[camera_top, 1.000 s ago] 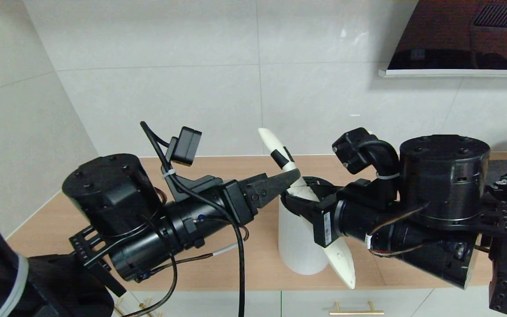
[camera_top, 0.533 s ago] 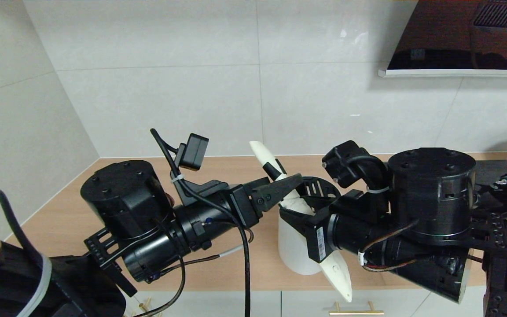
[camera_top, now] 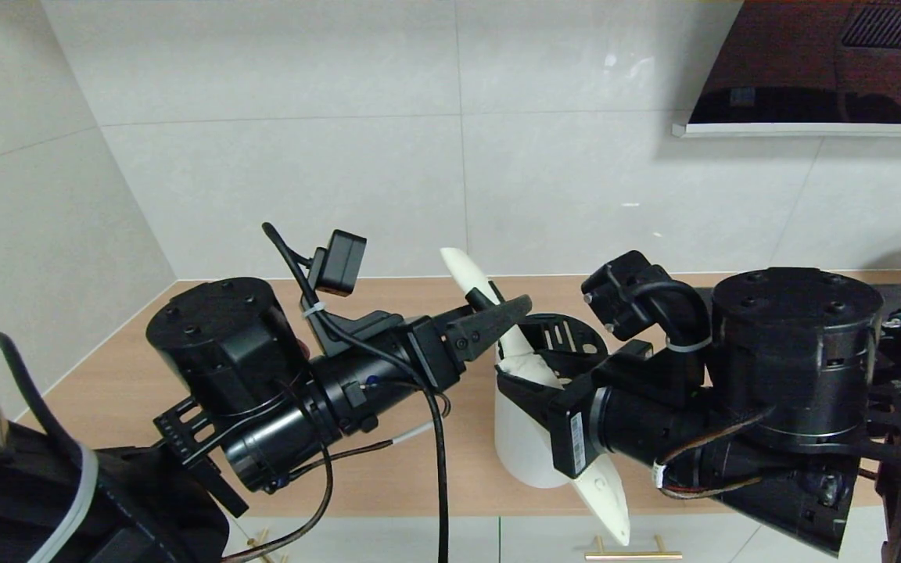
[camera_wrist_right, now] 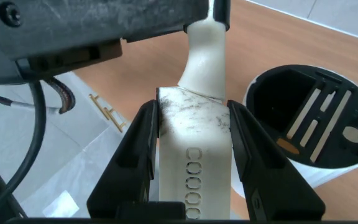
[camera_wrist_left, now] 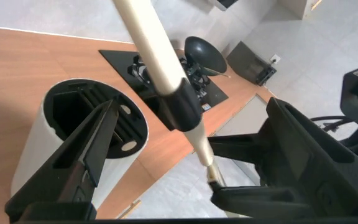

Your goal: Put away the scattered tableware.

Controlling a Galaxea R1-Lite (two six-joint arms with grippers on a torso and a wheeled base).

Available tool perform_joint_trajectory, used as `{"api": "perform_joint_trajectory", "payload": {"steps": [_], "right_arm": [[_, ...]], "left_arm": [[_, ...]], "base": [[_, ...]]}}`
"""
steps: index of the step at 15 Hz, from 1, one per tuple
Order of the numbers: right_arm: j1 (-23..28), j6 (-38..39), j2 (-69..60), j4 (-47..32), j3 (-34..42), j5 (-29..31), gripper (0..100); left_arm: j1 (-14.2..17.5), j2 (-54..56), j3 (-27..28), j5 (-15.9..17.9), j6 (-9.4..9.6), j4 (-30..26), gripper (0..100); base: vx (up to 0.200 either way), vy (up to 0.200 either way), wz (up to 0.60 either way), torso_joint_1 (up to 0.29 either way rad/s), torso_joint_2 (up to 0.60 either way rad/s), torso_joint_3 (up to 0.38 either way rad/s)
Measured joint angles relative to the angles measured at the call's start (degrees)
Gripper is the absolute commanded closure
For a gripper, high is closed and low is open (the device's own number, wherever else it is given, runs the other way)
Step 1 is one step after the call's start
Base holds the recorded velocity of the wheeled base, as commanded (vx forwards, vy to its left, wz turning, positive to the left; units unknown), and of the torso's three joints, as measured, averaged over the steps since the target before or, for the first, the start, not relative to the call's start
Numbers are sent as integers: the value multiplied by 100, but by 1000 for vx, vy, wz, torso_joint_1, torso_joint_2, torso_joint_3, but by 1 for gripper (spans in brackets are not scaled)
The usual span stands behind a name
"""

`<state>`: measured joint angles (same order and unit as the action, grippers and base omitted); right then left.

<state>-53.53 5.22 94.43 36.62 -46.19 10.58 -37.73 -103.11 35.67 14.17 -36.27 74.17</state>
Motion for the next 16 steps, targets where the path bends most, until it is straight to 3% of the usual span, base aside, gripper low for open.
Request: {"api": "perform_joint_trajectory", "payload": {"steps": [1, 2, 16], "right_arm": [[-13, -2, -5, 2, 17, 0, 100], [-44, 0, -9, 0, 22, -2, 100], [-105, 9, -11, 7, 49, 0, 100]], "left_arm": [[2, -6, 11, -27, 0, 0, 0], [0, -9, 13, -29, -2, 0, 100], [-33, 27, 10, -18, 0, -5, 100]], "base": [[0, 0, 0, 0, 0, 0], [0, 0, 0, 0, 0, 0], [0, 0, 0, 0, 0, 0]]}}
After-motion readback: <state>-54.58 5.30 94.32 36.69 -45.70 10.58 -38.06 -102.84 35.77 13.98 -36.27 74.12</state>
